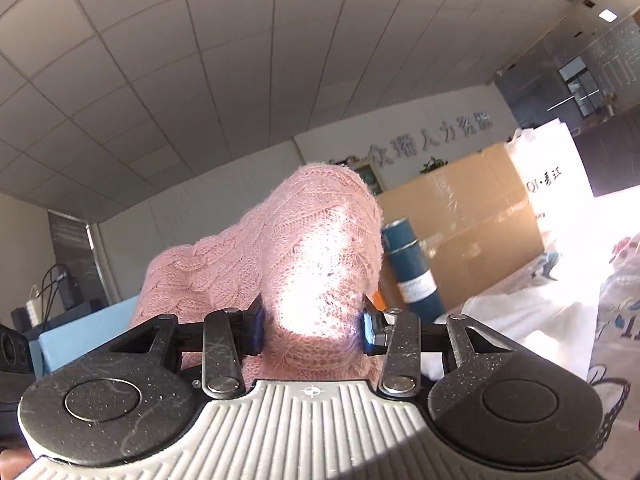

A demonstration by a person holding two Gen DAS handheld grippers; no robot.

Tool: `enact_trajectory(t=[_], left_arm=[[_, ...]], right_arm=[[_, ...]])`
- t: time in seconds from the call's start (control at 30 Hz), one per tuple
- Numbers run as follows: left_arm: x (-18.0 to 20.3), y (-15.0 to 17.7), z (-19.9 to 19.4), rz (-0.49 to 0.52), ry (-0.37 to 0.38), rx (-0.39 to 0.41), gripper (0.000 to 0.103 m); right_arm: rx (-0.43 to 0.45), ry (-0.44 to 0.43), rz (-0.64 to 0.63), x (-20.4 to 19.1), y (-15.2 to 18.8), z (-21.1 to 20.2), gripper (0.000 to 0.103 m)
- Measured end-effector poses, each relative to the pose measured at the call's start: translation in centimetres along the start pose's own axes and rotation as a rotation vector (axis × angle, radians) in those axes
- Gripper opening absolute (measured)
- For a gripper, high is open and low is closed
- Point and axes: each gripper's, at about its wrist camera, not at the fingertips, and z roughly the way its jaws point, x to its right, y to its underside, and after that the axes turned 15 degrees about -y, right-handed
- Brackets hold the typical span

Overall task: Fold clothes
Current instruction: 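Lift the folded sweater with both grippers and carry it onto the white cloth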

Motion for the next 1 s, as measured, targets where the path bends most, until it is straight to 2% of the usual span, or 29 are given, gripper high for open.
enact_trajectory(t=[0.13, 0.23, 0.33, 0.5, 0.57, 0.63, 0.67, 0.7, 0.77, 0.8, 0.83, 0.87, 0.9, 1.0], left_arm=[[3.1, 1.3, 4.8, 0.007, -0.015, 0.029, 0.047], [4.8, 3.1, 8.3, 0.001, -0.004, -0.008, 0.046], [5.1, 4.3, 11.5, -0.047, 0.024, -0.078, 0.046], [5.0, 6.9, 16.4, -0.135, 0.028, -0.219, 0.047], [4.7, 7.7, 17.2, -0.189, -0.004, -0.252, 0.057], [4.2, 8.3, 17.0, -0.240, -0.048, -0.242, 0.078], [3.9, 8.4, 17.1, -0.257, -0.070, -0.236, 0.081], [3.9, 8.4, 17.4, -0.245, -0.102, -0.242, 0.083], [3.8, 8.4, 18.0, -0.214, -0.169, -0.257, 0.087], [3.7, 8.4, 18.3, -0.198, -0.203, -0.264, 0.094], [3.9, 8.7, 19.1, -0.171, -0.245, -0.315, 0.103], [3.6, 8.9, 20.0, -0.173, -0.257, -0.375, 0.103], [3.1, 9.1, 20.3, -0.203, -0.244, -0.394, 0.103], [2.2, 9.1, 19.9, -0.252, -0.220, -0.391, 0.103]], right_arm=[[0.148, 0.121, -0.045, 3.3, 0.6, 1.5, 0.040], [0.190, 0.206, 0.016, 6.2, 2.5, 1.9, 0.040], [0.152, 0.297, 0.065, 9.2, 3.2, 2.6, 0.040], [0.034, 0.455, 0.236, 14.2, 3.5, 3.7, 0.040], [0.005, 0.499, 0.292, 15.4, 3.8, 3.8, 0.040], [-0.022, 0.541, 0.326, 16.2, 4.1, 3.9, 0.042], [-0.028, 0.561, 0.314, 16.2, 4.1, 4.0, 0.046], [-0.037, 0.580, 0.301, 16.2, 4.2, 4.1, 0.050], [-0.077, 0.612, 0.278, 16.3, 4.3, 4.4, 0.066], [-0.108, 0.626, 0.274, 16.5, 4.5, 4.8, 0.068], [-0.140, 0.637, 0.275, 16.7, 4.7, 5.1, 0.070], [-0.167, 0.647, 0.273, 16.8, 4.9, 5.4, 0.072], [-0.181, 0.654, 0.263, 16.9, 4.9, 5.6, 0.072], [-0.208, 0.669, 0.209, 16.5, 5.3, 6.2, 0.076]])
